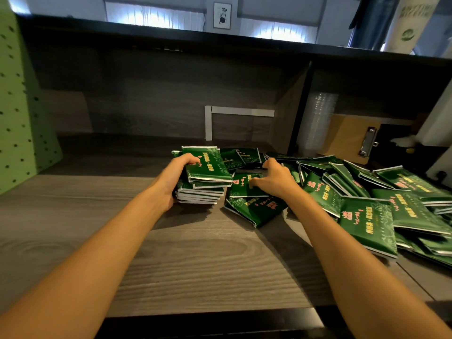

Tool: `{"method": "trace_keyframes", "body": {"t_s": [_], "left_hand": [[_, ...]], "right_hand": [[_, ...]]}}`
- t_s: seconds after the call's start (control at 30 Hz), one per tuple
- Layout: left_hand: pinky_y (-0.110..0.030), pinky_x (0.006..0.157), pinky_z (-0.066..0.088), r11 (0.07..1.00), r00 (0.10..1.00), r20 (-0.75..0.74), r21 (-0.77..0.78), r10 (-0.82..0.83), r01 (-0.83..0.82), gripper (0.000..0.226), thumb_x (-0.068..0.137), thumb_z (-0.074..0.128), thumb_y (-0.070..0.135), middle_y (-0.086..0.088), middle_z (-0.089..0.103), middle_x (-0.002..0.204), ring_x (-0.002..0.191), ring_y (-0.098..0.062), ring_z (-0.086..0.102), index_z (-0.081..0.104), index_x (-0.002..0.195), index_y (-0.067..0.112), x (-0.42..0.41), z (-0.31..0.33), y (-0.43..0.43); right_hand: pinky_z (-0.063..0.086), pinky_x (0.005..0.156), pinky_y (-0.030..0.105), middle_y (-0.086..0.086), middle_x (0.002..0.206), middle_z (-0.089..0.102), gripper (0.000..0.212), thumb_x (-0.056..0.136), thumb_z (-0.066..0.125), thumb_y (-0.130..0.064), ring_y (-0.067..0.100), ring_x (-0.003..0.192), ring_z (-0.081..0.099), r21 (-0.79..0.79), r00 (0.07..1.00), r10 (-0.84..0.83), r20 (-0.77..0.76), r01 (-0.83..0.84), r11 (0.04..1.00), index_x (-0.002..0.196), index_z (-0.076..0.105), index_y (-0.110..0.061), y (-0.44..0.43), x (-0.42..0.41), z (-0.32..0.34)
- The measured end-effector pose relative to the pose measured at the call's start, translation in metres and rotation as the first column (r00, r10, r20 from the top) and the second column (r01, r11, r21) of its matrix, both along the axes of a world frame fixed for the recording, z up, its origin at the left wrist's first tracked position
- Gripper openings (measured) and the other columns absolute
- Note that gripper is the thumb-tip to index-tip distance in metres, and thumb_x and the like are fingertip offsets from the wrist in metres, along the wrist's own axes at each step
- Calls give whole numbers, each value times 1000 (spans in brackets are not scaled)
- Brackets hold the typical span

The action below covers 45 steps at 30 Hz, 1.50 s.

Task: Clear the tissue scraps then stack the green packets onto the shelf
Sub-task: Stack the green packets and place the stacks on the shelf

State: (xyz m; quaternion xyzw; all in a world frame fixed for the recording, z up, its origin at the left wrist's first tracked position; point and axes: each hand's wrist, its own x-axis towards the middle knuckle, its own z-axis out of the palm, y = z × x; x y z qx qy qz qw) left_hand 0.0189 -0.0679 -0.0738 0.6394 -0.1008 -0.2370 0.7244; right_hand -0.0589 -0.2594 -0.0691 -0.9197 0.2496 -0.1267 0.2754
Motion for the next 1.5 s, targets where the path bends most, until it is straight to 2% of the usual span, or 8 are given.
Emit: {"method": "trace_keyframes", "body": {"t_s": [0.33,0.63,0.83,1.07,1.27,1.37,1.43,1.5], "left_hand": [[-31,68,52,995,994,-44,-2,-103,103,19,84,55,30,-6,68,78,71,-21,63,64,87,14,2,3,3],[-26,63,53,977,977,-46,-45,-209,207,22,87,50,28,-3,69,68,57,-16,66,64,78,14,-4,0,-1],[-29,71,52,983,988,5,-94,-156,155,20,86,52,25,-4,70,72,63,-17,66,66,83,12,-4,0,-4],[-35,80,54,995,999,29,-99,32,-29,24,80,61,24,-7,73,83,78,-23,68,68,99,10,3,-5,-5],[-32,72,51,972,968,97,-66,232,-227,56,71,72,31,-10,68,104,93,-23,66,56,119,8,12,-11,-5],[-28,68,49,960,943,182,-78,279,-269,56,75,72,27,-8,64,107,92,-18,62,47,123,10,10,-10,-7],[-27,69,48,961,939,207,-99,275,-260,54,78,71,23,-5,62,105,90,-15,61,44,123,12,7,-8,-8],[-29,74,49,965,937,232,-102,261,-243,51,78,71,21,-3,61,103,90,-15,60,44,121,13,5,-7,-9]], "right_hand": [[42,97,34,13,133,48,73,78,75,-30,28,120,48,249,998,64,3,-62,966,135,36,-5,8,9,-5],[53,66,32,16,105,63,63,72,79,-31,28,83,62,434,997,22,-68,10,901,118,51,0,11,6,-3],[43,93,37,17,124,57,43,80,73,-15,33,115,53,560,990,-103,102,29,828,118,58,0,5,5,2],[36,108,38,12,139,48,64,85,67,-7,26,126,47,656,859,-267,437,-101,748,141,37,-3,-2,8,2],[45,99,52,19,113,64,5,92,56,-7,32,109,60,712,735,-357,576,-237,661,92,58,-12,3,8,7],[57,80,33,9,95,64,14,97,48,-10,20,87,64,771,710,-392,585,-339,539,84,53,-14,1,7,6],[56,57,23,5,89,63,12,97,47,-9,15,76,63,773,765,-294,573,-385,504,88,56,-11,5,6,6],[55,56,23,7,92,64,10,94,48,-2,16,77,65,749,814,-126,567,-446,490,96,57,-8,11,5,4]]}}
